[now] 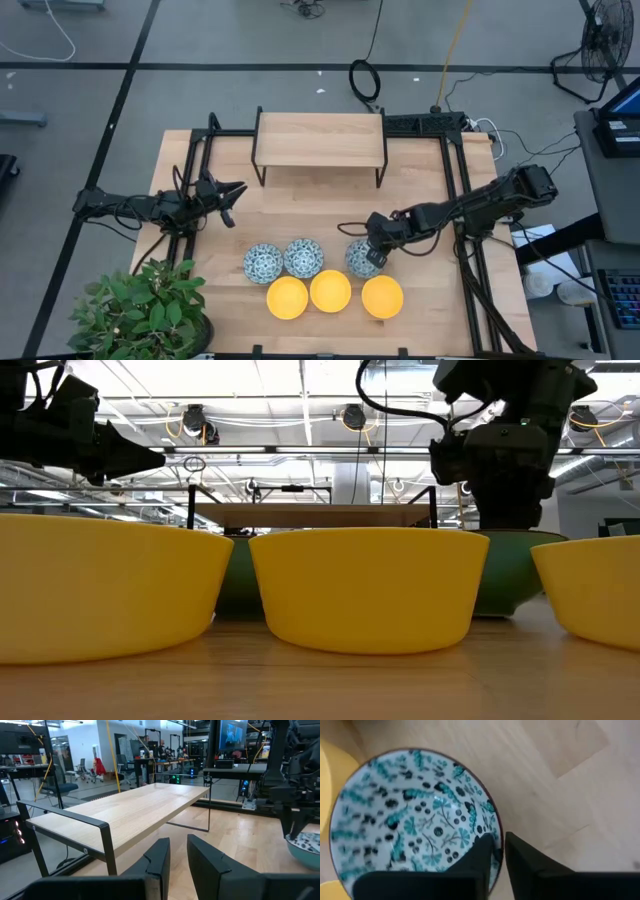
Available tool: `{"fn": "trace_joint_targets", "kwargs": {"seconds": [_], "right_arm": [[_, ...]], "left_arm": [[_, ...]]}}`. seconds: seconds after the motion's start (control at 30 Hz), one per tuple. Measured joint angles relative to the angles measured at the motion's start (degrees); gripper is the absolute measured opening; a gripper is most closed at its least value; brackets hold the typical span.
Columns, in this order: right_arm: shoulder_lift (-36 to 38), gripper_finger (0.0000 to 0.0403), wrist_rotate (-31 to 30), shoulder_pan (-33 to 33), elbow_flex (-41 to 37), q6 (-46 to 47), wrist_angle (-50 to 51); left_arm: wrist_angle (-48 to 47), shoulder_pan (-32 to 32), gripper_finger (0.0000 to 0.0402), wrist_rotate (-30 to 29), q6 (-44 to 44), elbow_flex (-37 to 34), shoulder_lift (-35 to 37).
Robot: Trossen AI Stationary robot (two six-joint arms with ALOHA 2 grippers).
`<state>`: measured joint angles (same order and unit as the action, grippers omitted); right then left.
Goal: Pick & Place Mini bowls
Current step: Put the right blue bowl on the shelf
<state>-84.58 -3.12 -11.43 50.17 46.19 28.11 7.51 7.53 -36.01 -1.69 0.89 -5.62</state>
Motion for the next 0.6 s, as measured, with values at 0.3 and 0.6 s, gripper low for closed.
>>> {"fn": "trace_joint_targets", "kwargs": {"seconds": [0.3, 0.6], "right_arm": [[0.1, 0.0007, 0.3, 2.8, 0.1, -8.0, -0.7], [0.1, 0.0002, 0.5, 5.3, 0.1, -12.9, -2.9]], "left_arm": [[0.0, 0.0, 0.0072, 0.0, 0.0, 0.0, 0.0], [0.0, 0.0, 0.0072, 0.0, 0.0, 0.0, 0.0]]}}
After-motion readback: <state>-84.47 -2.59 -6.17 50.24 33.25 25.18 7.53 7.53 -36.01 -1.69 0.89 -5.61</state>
